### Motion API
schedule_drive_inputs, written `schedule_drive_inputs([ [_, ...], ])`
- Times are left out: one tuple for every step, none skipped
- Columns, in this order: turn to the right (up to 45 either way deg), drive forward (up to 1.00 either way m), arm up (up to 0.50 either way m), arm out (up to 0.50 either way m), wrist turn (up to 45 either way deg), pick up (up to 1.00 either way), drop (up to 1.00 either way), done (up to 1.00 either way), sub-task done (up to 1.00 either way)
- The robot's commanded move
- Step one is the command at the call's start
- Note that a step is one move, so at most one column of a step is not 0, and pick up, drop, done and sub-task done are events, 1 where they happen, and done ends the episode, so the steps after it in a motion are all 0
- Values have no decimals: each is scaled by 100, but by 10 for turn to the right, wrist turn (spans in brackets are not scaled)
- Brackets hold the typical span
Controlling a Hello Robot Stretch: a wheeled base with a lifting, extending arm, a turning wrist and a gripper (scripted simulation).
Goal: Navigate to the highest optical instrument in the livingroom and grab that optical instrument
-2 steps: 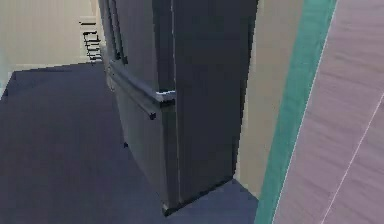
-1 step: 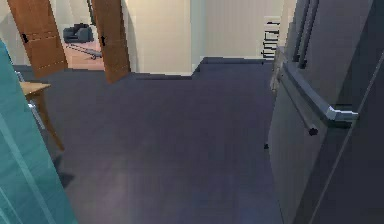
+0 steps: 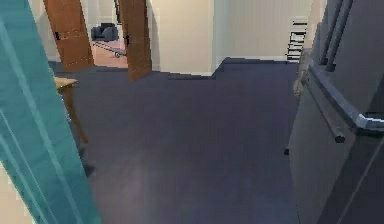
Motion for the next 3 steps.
schedule_drive_inputs([
  [0,80,0,0,0,0,0,0,0],
  [-240,0,0,0,0,0,0,0,0],
  [0,100,0,0,0,0,0,0,0],
])
